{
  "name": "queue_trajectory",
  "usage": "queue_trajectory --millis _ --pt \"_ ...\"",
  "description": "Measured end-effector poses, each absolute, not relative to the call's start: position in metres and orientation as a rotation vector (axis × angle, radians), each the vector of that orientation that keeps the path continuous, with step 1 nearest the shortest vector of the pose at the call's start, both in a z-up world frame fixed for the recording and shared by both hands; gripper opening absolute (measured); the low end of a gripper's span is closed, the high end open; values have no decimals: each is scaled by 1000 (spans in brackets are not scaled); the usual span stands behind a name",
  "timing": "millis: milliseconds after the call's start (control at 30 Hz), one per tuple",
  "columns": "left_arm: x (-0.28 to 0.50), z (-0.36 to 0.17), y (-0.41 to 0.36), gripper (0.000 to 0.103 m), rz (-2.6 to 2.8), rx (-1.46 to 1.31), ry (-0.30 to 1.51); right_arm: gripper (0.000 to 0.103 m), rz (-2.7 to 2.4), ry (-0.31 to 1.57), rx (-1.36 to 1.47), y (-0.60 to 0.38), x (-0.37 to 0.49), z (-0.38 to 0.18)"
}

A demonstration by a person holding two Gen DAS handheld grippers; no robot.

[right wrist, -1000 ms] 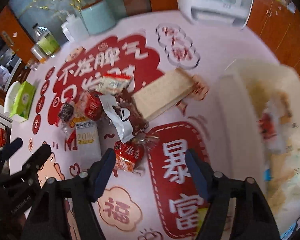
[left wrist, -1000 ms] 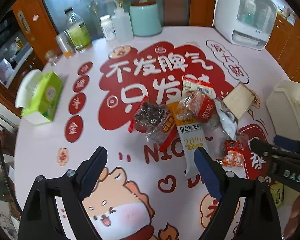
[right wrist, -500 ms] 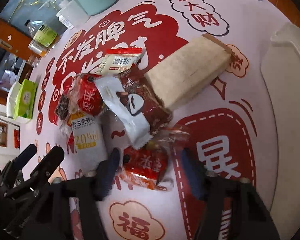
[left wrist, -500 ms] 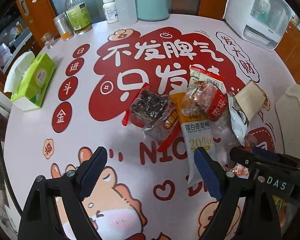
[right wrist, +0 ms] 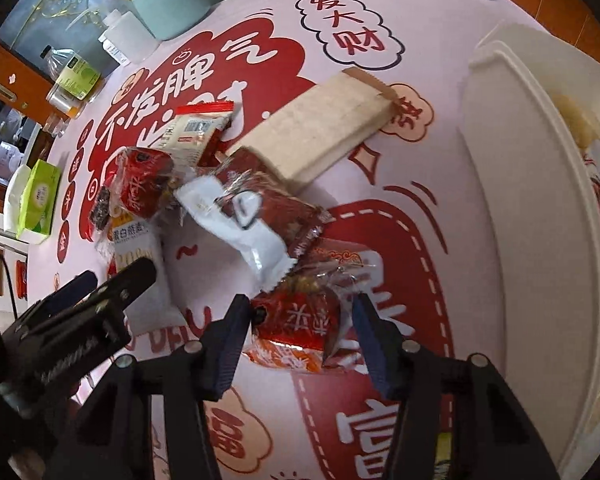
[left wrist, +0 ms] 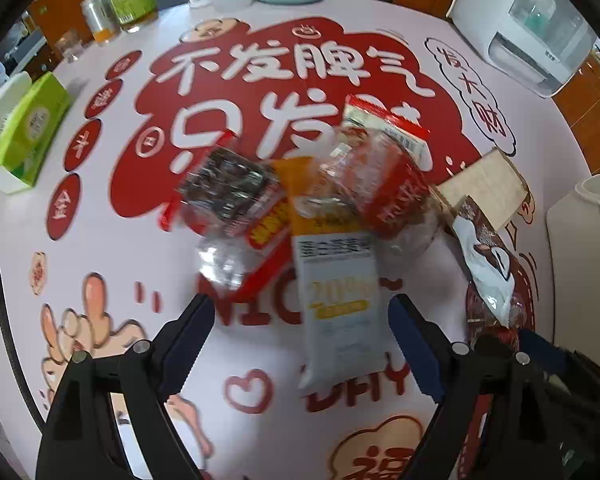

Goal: Organize snacks
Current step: 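Grasp the yellow OATS stick with the left tool while the right tool grasps the red packet, then carry the OATS stick and red packet over the white tray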

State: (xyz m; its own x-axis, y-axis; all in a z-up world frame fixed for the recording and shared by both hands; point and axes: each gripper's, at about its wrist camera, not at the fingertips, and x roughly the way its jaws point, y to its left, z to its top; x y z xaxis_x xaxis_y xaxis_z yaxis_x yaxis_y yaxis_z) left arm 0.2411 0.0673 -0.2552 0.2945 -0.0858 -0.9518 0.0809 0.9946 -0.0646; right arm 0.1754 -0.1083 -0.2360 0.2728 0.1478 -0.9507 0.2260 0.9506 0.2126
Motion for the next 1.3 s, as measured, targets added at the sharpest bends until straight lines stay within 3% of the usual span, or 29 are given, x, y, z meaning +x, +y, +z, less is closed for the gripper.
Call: queue_trajectory --millis 33,100,133,200,267,533,1300 --pt "241 -257 65 84 -109 -3 1272 53 -55 1299 331 -109 174 -236" --pt "243 -263 59 60 -104 5 1297 53 -53 1300 325 -108 172 -236" --pt "242 -263 56 60 -93 22 1292 53 -51 1301 323 -108 171 -235" --pt "242 -263 54 45 -99 29 1287 53 -44 1301 318 -108 168 -234" --pt "242 -262 53 38 -100 29 1285 52 -37 1298 311 -106 165 -233" --pt "229 -240 59 37 -103 34 1248 51 6 1261 289 -101 151 -215" --pt "90 -103 3 37 -282 191 1007 47 96 1081 258 -133 51 -118"
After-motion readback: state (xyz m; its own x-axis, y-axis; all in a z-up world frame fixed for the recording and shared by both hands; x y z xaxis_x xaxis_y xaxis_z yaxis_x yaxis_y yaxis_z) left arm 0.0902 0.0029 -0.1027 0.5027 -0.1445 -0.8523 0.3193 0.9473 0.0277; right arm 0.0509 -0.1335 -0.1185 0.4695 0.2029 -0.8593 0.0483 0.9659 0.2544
